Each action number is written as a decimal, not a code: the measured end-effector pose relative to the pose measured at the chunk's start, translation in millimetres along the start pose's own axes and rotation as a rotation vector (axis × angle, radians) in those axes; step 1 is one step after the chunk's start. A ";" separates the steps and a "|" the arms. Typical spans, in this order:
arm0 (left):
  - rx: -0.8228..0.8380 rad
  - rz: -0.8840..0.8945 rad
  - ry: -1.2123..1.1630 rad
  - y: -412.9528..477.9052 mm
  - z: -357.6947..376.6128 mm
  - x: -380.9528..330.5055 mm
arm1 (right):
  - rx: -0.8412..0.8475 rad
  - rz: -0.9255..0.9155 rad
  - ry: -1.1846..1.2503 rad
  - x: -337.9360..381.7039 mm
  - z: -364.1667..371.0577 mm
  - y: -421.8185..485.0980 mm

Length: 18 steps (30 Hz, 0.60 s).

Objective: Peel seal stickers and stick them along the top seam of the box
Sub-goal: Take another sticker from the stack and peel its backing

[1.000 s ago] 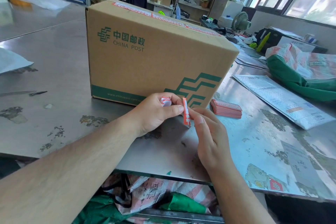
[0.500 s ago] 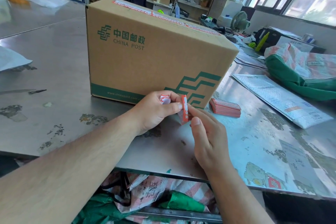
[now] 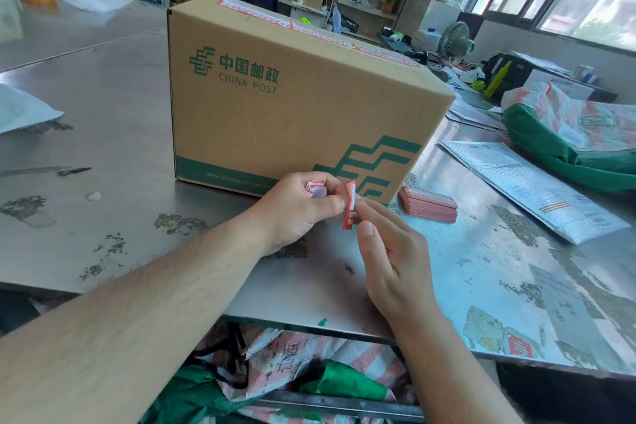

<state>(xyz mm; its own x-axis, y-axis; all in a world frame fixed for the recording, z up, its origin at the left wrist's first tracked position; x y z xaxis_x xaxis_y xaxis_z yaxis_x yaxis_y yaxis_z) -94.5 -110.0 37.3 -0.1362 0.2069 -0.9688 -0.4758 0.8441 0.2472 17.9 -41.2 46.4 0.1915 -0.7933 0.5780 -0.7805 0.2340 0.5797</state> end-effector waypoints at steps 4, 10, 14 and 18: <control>-0.008 -0.004 -0.010 -0.3 -2.6 3.7 | 0.007 0.018 0.032 -0.9 -0.8 -0.1; 0.032 0.007 0.222 2.5 4.2 14.7 | 0.002 0.418 0.543 -42.4 1.4 -0.9; 0.065 0.044 0.235 3.3 8.2 15.2 | 0.026 0.436 0.558 -45.3 3.4 -0.7; 0.088 0.059 0.200 4.4 9.7 13.9 | 0.011 0.421 0.500 -45.3 -0.1 -1.2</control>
<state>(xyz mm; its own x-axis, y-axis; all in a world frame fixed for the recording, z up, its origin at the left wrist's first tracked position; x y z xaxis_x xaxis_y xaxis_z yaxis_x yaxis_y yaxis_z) -90.1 -98.6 24.7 -0.3355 0.1623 -0.9279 -0.3852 0.8753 0.2924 10.3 -5.4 19.6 0.1202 -0.2772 0.9533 -0.8549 0.4592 0.2413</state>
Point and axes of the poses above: each hand's wrist, its own y-axis towards the middle knuckle, its own z-axis out of the palm, x = y × z, the point moved 9 cm from there along y, towards the middle knuckle, and after that the axes turned 6 degrees about x, right-handed, at the moved point
